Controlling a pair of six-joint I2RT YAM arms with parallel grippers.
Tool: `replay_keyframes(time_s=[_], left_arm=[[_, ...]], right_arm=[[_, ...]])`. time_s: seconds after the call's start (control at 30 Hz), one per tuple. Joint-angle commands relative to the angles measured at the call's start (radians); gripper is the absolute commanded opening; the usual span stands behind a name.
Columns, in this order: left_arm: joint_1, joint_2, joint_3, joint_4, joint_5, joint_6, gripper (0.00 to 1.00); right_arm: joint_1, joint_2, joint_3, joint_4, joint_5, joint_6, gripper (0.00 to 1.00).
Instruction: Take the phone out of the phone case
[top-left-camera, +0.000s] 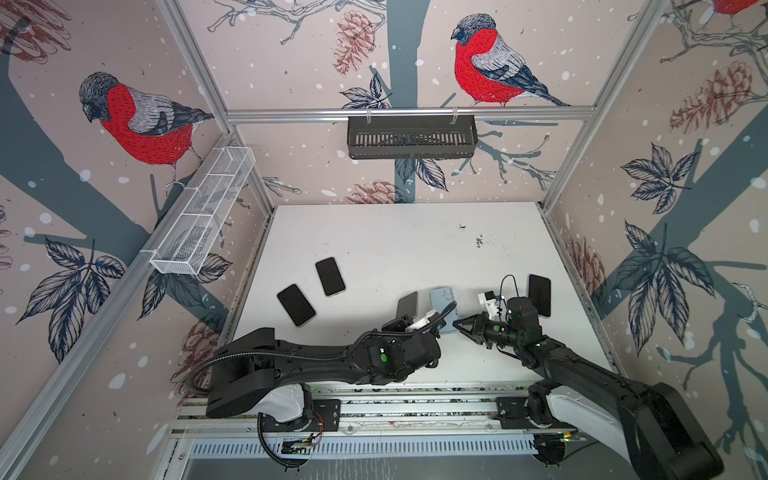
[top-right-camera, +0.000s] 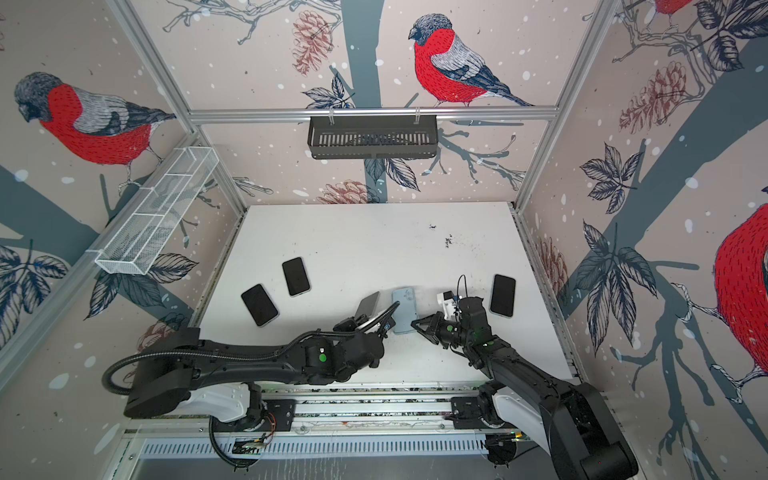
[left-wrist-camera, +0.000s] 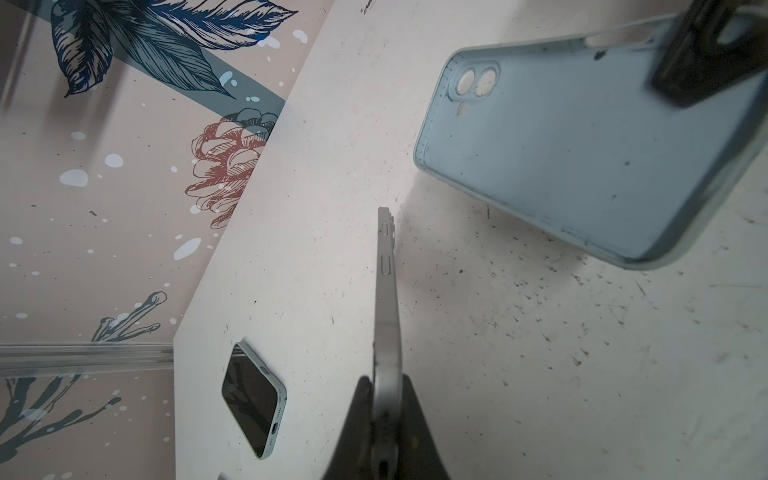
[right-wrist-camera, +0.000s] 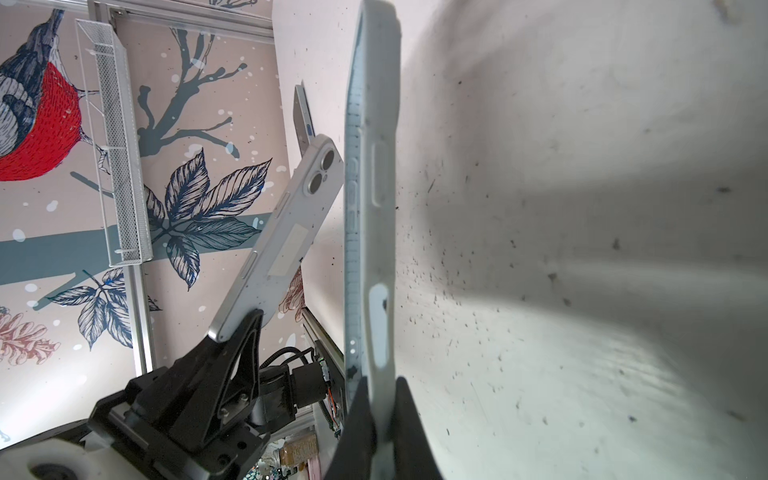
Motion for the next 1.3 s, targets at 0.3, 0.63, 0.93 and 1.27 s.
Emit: replay_keyframes(time_s=[0.3, 0.63, 0.93, 1.27], left_arm=[[-0.066, 0.207, 0.034, -0.025, -0.089, -0.033, 0.11], [-0.088, 0.242, 0.029, -0.017, -0.076, -0.065, 0.63], [-0.094, 0.195, 0.031, -0.054, -0.061, -0.150, 0.80], [-0.097, 0.027, 0.001, -0.091, -0.094, -0.321, 0.98]], right_arm=[[0.007, 0.069, -0.014, 0.098, 0.010, -0.027, 0.01], [0.030, 0.101, -0.029, 0.139, 0.039, -0.013, 0.01], [0.078, 0.164, -0.028, 0.189, 0.073, -0.003, 0.01], [0.125, 0.226, -0.020, 0.245, 0.124, 0.008, 0.01]])
